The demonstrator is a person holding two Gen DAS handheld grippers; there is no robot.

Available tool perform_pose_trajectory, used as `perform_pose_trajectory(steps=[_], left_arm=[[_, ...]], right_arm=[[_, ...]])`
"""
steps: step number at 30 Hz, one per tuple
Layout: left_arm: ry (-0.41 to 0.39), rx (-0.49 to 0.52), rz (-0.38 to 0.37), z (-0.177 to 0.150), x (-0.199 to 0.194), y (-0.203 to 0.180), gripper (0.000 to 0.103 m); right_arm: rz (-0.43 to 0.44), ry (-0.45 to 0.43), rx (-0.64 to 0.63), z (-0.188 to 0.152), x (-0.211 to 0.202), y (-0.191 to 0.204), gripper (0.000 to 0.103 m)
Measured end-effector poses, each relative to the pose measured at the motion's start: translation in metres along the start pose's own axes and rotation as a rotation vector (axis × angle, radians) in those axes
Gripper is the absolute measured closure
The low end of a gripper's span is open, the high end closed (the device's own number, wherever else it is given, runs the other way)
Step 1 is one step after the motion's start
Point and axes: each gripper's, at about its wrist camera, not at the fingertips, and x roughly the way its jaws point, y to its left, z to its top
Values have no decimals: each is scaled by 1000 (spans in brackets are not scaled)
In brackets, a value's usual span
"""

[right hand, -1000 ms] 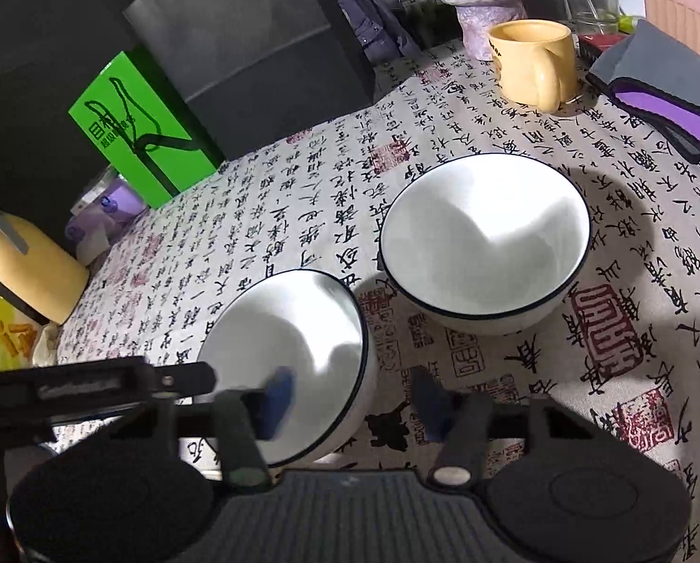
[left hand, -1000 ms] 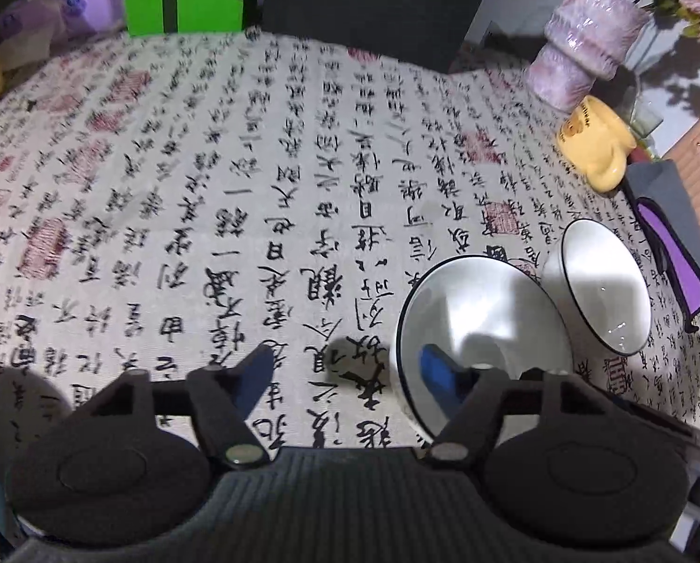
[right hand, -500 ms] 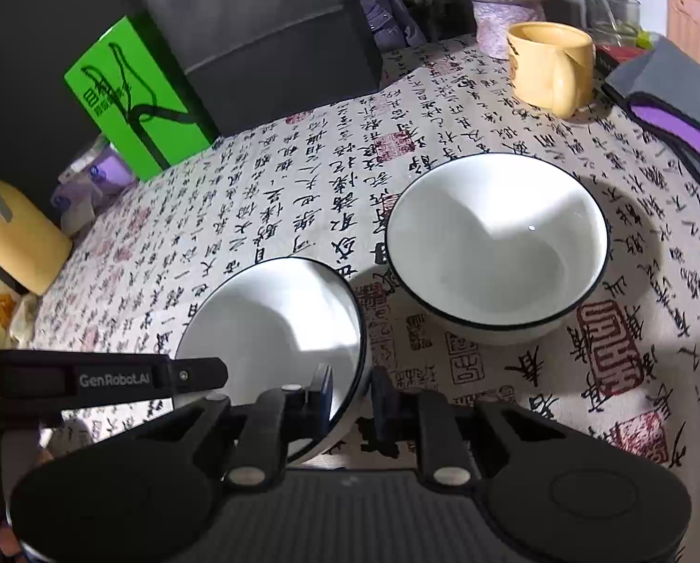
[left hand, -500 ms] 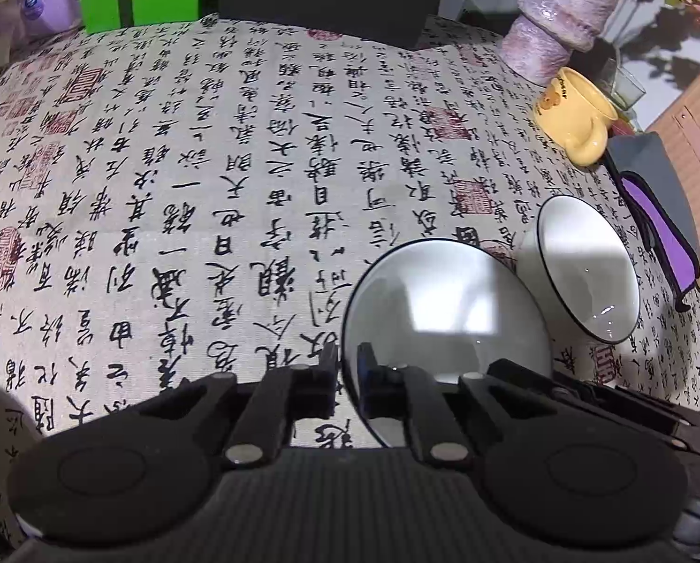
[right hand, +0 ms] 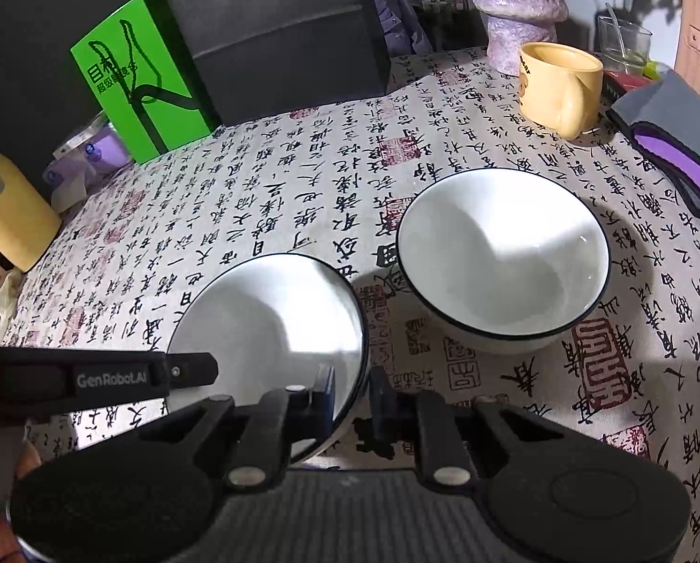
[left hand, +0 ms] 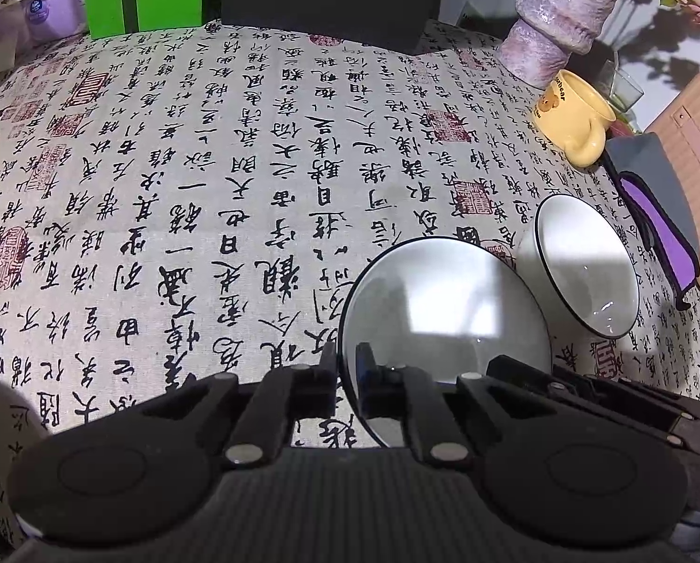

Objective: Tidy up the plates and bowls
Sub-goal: 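Lift the white bowl with both tools and carry it toward the blue bowl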

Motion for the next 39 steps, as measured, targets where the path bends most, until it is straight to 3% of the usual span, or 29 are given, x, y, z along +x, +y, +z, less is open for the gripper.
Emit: perform_pose_trajectory(steps=[39], left_arm=[[-131,-28,16,-21,-69,27,94]], right_arm=[[29,-89,-64,-11,-41,47,91]])
